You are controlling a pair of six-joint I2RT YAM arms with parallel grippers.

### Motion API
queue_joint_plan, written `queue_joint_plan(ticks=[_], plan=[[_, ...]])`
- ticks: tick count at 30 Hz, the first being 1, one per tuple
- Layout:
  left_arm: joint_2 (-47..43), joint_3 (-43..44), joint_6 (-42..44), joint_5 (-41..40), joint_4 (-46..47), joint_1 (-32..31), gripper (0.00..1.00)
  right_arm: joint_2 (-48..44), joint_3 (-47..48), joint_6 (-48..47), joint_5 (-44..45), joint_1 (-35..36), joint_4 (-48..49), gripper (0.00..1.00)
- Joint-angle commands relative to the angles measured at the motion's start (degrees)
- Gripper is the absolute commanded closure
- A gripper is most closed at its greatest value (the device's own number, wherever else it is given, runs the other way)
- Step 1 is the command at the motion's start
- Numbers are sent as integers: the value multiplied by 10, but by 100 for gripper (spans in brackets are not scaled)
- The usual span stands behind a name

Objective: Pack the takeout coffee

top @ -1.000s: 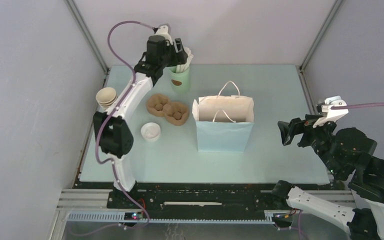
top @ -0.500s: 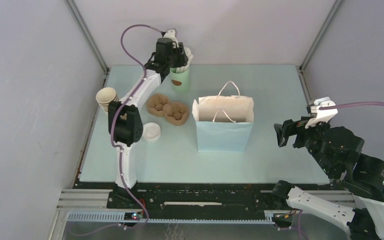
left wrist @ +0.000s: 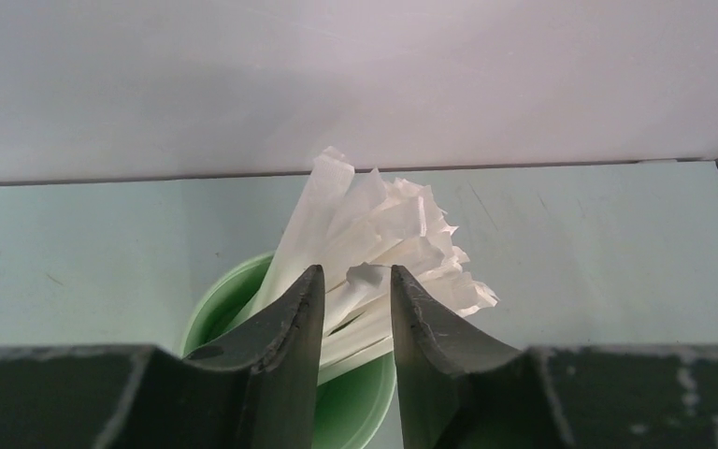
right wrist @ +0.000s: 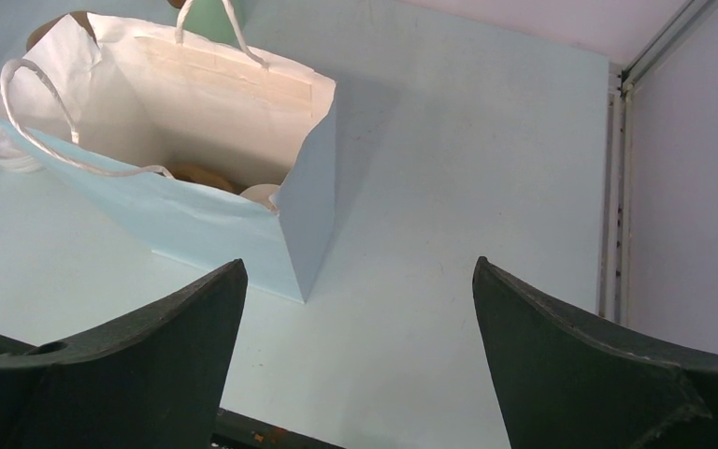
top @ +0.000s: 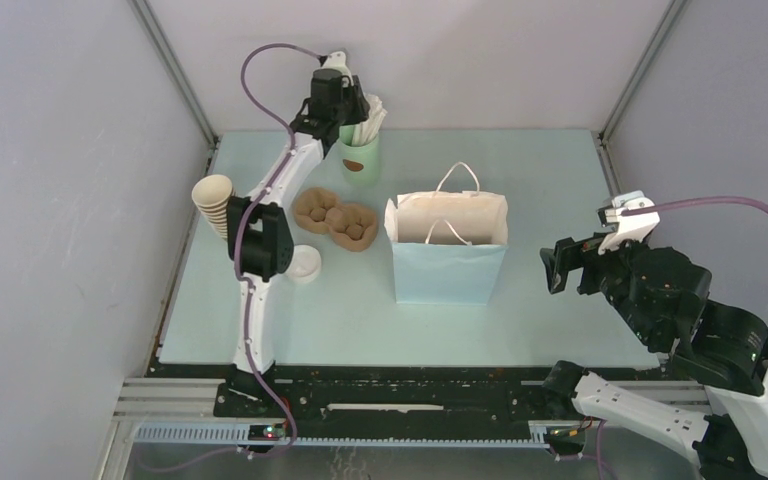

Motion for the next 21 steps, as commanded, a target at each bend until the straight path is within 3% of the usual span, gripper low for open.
queue_joint_plan(ticks=[1,5,15,21], plan=[[5,30,2,18,32,1,63,9,-2,2,-3,-2,11,0],[9,28,-1,23,35,1,66,14,-5,-2,-5,-2,14,0],[-9,27,19,23,30,1,99,18,-7,-9,-12,-2,20,0],[-100,4,36,24,19,1,100,13,-7,-7,-14,-3,19,0]])
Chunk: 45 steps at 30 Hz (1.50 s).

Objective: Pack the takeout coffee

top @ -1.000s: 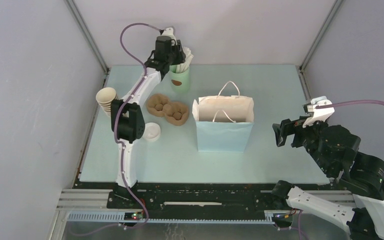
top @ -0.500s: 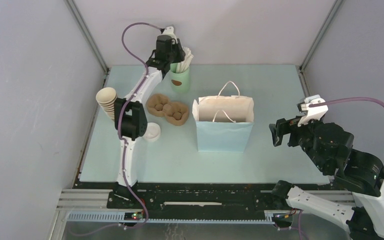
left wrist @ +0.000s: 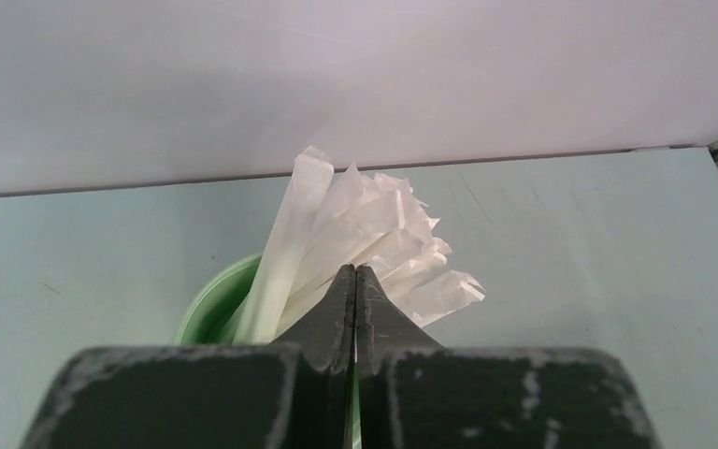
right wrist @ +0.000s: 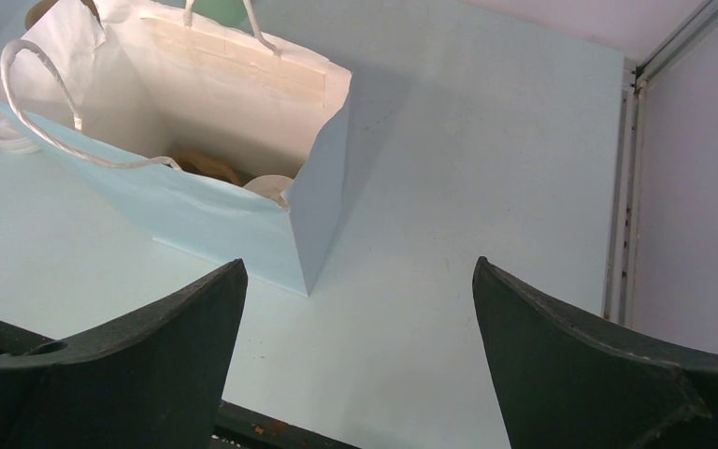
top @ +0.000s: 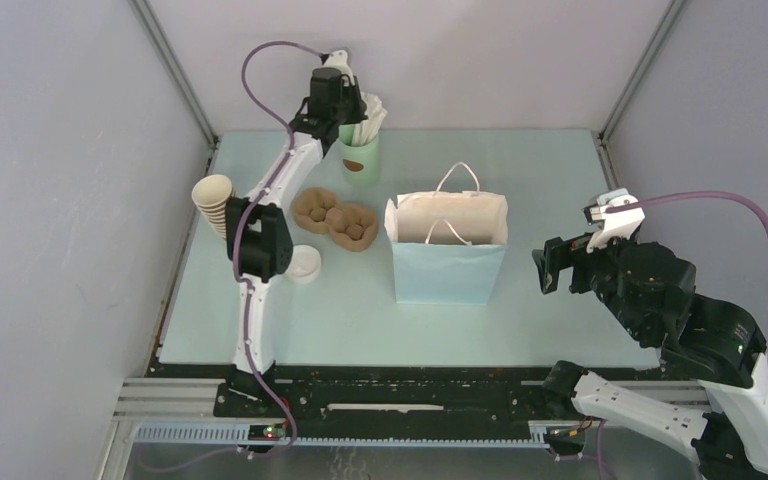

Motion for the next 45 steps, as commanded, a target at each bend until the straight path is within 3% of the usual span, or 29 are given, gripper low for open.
queue_joint_plan(ticks=[1,10,15,22,27,34,45], plan=[[-124,-5,28,4,11,1,100,-4,1,-4,-1,-2,16,0],[-305,-62,24,3,-22,-3,100,-21,-4,-2,-20,-2,30,0],[-417,-95,-38,77,-59,-4,100,-34,-4,2,-34,-2,40,0],[-601,-261,-197,239,58,-10,100,-42,-4,9,-40,-2,37,0],[-686,-388,-240,249,88,-47,100,-58,-4,15,-36,-2,40,0],[-680,-477,-254,227,153,-135,100,-64,-4,11,-36,-2,48,0],[-617,-494,-206,176,137,-181,100,-82,-4,40,-43,-2,42,0]])
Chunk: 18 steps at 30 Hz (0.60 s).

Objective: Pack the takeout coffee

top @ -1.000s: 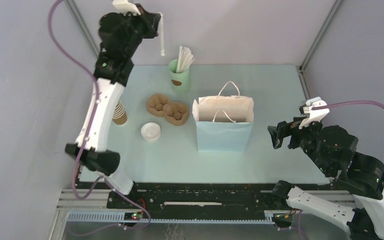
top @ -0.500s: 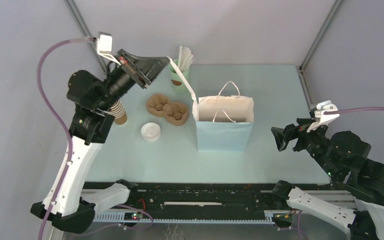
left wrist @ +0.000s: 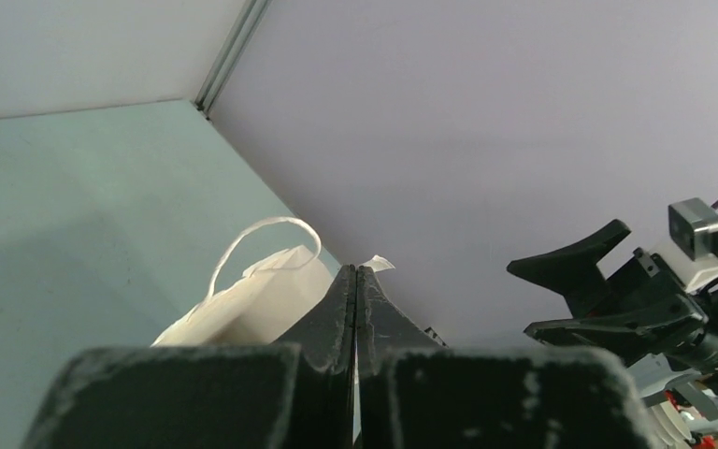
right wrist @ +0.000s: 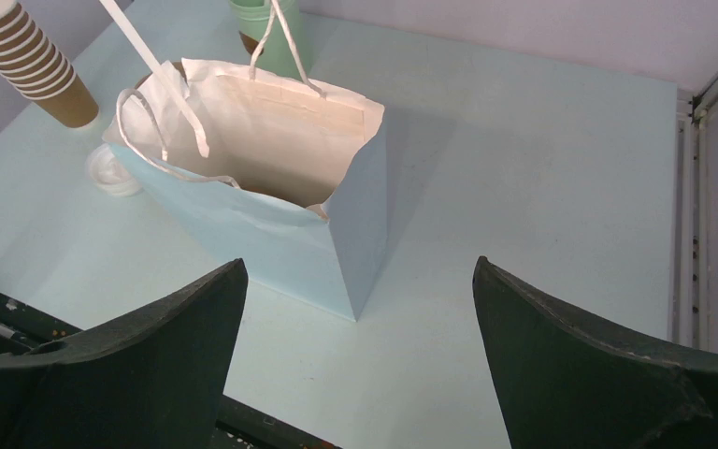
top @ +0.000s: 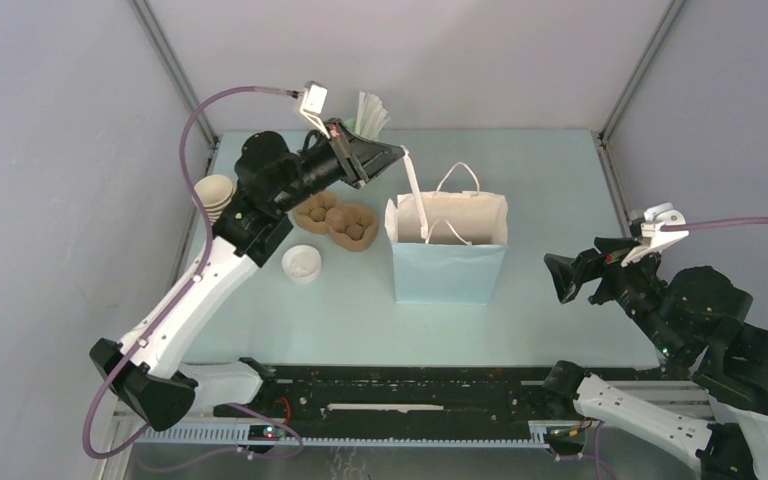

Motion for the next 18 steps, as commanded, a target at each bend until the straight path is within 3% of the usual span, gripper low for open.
queue_joint_plan(ticks=[1,13,18], plan=[[4,-17,31,-35,11,-23,100,-15,-1,20,0,-2,13,0],[45,-61,56,-72,-47,-50,92,-6,-1,16,-4,-2,15,0],[43,-51,82,-78,-93,-51,74,-4,-1,16,-3,-2,17,0]])
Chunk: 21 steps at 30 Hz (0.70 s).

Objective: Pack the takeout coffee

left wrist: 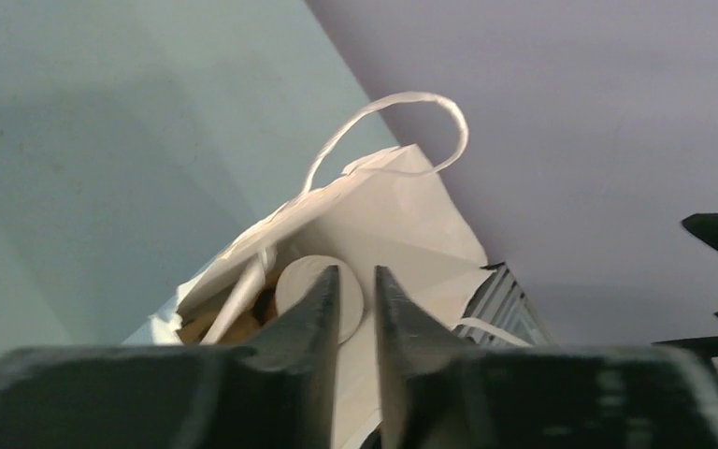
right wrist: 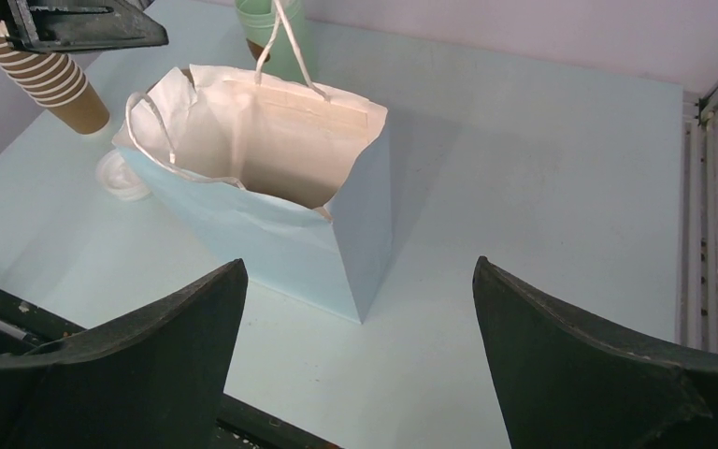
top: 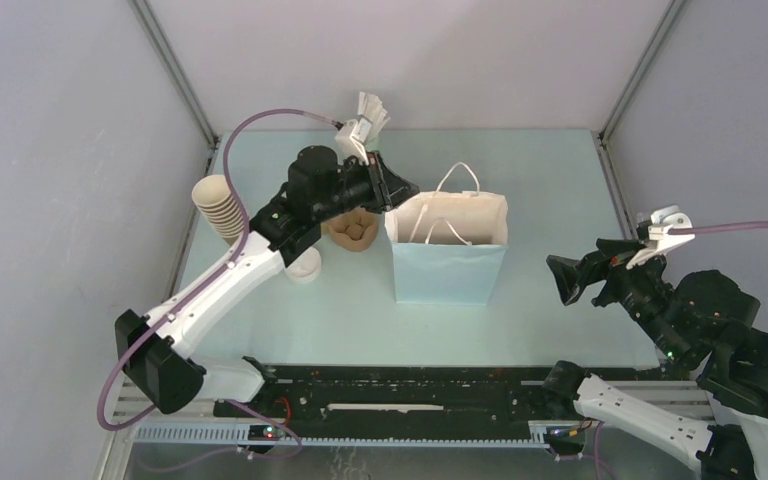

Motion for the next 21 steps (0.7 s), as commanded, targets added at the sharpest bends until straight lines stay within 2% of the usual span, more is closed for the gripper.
queue_joint_plan(ticks=[1,2,4,12,15,21], plan=[[-18,8,46,-19,-37,-3,69,8,-1,10,0,-2,18,0],[-25,11,54,-21,-45,-3,62,9,0,9,1,-2,19,0],[-41,20,72,-31,-66,-4,53,10,-1,6,2,-2,21,0],[-128,55,126,-71,-136,-3,26,11,2,7,19,-2,32,0],[-159,97,156,-94,-189,-4,15,12,18,12,31,-2,36,0],[-226,187,230,-202,-268,-4,4,13,75,-1,50,-2,37,0]])
